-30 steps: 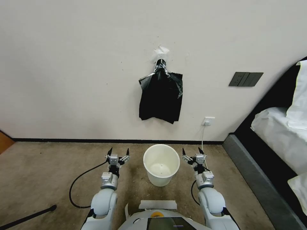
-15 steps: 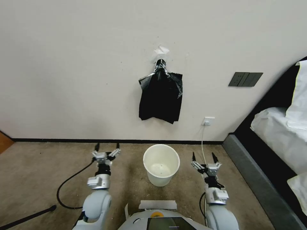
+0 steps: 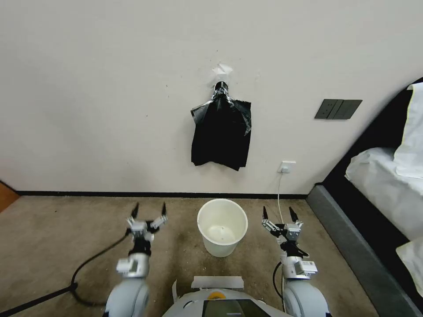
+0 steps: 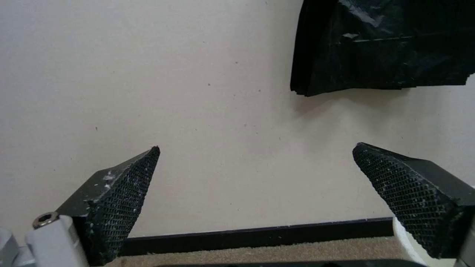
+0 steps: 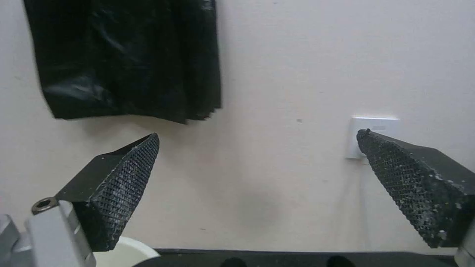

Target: Place a trash bag onto the trash bin.

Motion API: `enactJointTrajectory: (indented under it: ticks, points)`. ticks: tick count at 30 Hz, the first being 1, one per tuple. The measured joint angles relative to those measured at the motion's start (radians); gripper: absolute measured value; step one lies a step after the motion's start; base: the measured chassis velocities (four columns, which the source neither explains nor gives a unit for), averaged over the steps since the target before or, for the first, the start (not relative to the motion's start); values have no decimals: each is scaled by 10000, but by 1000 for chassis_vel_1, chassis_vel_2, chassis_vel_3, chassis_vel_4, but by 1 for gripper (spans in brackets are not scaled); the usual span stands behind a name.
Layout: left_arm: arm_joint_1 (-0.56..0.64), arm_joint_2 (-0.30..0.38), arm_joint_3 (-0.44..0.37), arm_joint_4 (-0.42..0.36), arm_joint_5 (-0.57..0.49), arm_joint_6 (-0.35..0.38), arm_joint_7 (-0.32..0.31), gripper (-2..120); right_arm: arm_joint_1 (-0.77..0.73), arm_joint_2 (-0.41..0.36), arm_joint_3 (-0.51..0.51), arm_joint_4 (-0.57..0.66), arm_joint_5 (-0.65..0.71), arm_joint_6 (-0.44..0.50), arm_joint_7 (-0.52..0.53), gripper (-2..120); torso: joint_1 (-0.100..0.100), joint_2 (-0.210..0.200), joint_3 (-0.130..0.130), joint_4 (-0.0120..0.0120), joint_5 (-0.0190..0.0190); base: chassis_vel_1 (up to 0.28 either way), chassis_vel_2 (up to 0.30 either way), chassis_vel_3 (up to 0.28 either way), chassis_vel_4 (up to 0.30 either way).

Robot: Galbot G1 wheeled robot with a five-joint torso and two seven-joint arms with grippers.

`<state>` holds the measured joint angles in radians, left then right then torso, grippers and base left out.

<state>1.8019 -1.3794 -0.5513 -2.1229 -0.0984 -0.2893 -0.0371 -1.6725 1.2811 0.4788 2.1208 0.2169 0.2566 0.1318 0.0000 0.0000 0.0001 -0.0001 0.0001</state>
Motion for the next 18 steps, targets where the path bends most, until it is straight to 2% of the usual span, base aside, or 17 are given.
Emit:
enactJointTrajectory:
  ticks: [1, 3, 5, 6, 7, 10, 13, 14, 16, 18]
  points:
    - [-103, 28, 24, 56, 11, -16, 35, 100, 378, -430, -203, -10, 709, -183, -99, 100, 0, 0, 0, 3, 0, 0, 0, 0, 0]
    - [-244, 120, 76, 119, 12, -12, 43, 100, 592, -668, -296, 8, 1114, -310, -188, 100, 0, 0, 0, 7, 0, 0, 0, 0, 0]
    - [-537, 302, 211, 247, 10, 24, 48, 100, 935, -964, -453, 147, 1900, -620, -358, 100, 0, 0, 0, -6, -3, 0, 0, 0, 0]
    - [-537, 302, 211, 247, 10, 24, 48, 100, 935, -964, -453, 147, 1900, -620, -358, 100, 0, 0, 0, -6, -3, 0, 0, 0, 0]
    - [-623, 372, 271, 323, 9, 29, 62, 100, 1357, -1131, -682, 216, 2518, -961, -430, 100, 1, 0, 0, -8, -4, 0, 0, 0, 0]
    - [-609, 390, 293, 361, 6, 5, 81, 100, 1891, -1267, -958, 233, 3061, -1409, -453, 100, 0, 0, 0, 3, 2, 0, 0, 0, 0]
    - [-475, 439, 403, 409, 76, -114, 107, 100, 3019, -1499, -1468, 398, 4473, -2355, -429, 100, 1, 0, 0, 2, 0, 0, 0, 0, 0]
    - [-475, 439, 403, 409, 76, -114, 107, 100, 3019, -1499, -1468, 398, 4473, -2355, -429, 100, 1, 0, 0, 2, 0, 0, 0, 0, 0]
    - [-439, 385, 413, 416, 187, -168, 124, 100, 4043, -1633, -1793, 576, 5993, -2925, -178, 100, 1, -1, 0, 2, -3, 0, 0, 0, 0]
    - [-441, 371, 412, 423, 202, -173, 126, 100, 4338, -1650, -1868, 582, 6350, -3038, -110, 100, 0, 0, 0, -1, 0, 0, 0, 0, 0]
